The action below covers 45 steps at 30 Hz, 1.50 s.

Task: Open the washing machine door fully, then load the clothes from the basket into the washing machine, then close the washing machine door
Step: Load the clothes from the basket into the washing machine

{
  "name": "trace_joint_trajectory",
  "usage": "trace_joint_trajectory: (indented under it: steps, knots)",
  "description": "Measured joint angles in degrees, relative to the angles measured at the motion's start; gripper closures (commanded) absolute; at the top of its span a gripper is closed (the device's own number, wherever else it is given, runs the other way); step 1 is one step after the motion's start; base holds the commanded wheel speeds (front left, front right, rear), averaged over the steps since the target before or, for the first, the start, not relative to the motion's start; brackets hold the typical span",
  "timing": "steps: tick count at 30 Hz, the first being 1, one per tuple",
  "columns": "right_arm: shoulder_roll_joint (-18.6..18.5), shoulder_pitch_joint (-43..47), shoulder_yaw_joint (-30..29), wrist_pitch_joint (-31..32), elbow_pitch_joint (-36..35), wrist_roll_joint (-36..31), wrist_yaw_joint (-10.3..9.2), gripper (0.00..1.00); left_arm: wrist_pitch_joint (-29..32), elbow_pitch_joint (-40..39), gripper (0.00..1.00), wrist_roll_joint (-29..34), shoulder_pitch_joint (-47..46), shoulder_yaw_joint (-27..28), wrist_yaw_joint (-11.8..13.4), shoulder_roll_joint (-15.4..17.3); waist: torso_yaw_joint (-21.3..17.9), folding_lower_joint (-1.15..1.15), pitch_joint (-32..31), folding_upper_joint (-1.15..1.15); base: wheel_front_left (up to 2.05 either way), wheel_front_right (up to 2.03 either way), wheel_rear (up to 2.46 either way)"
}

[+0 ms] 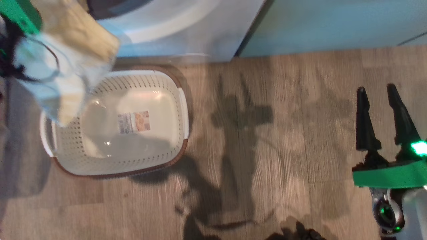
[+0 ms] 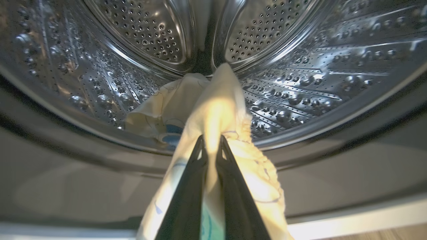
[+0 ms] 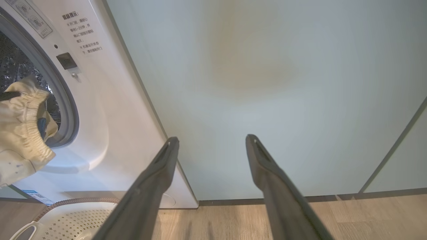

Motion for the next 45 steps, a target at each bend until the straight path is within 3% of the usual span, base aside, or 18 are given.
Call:
trace_joint_trajectory:
  steps: [8, 14, 19, 27, 35, 45]
  knots:
    - [0.0, -2.6, 2.1, 0.0, -0.2, 1.3, 0.0, 0.0, 9.3, 4.1, 1.0, -0.7, -11.5, -1.5, -0.7, 4.9, -2.9, 0.0, 5.6, 0.0, 0.0, 0.0, 0.0]
    - [0.0, -2.8, 3.4, 0.0, -0.2, 2.8, 0.0, 0.0, 9.9, 6.1, 1.0, 2.2, -19.1, -2.9, 0.5, 7.6, -5.5, -0.01, 8.1, 0.0, 0.0, 0.0, 0.0]
    - [0.0, -3.9, 4.5, 0.0, -0.4, 3.5, 0.0, 0.0, 7.0, 7.4, 1.0, 4.5, -23.1, -3.7, 1.6, 8.2, -7.2, -0.01, 9.3, 0.0, 0.0, 0.0, 0.0]
    - [0.1, -4.7, 5.9, 0.0, -0.5, 5.4, 0.0, 0.0, -5.0, 6.7, 1.0, 12.5, -32.1, -6.4, 4.2, 11.8, -10.5, -0.01, 11.8, 0.0, 0.0, 0.0, 0.0]
    - [0.1, -4.8, 6.6, 0.0, -0.5, 6.6, 0.0, 0.0, -17.3, 6.8, 1.0, 17.7, -37.5, -10.1, 4.2, 12.8, -11.6, -0.01, 14.3, 0.0, 0.0, 0.0, 0.0]
    - [0.1, -7.1, 6.8, 0.0, -0.8, 7.2, 0.0, 0.0, -9.1, 16.6, 1.0, 13.4, -37.6, -10.5, 1.3, 11.7, -10.6, -0.02, 15.6, 0.0, 0.0, 0.0, 0.0]
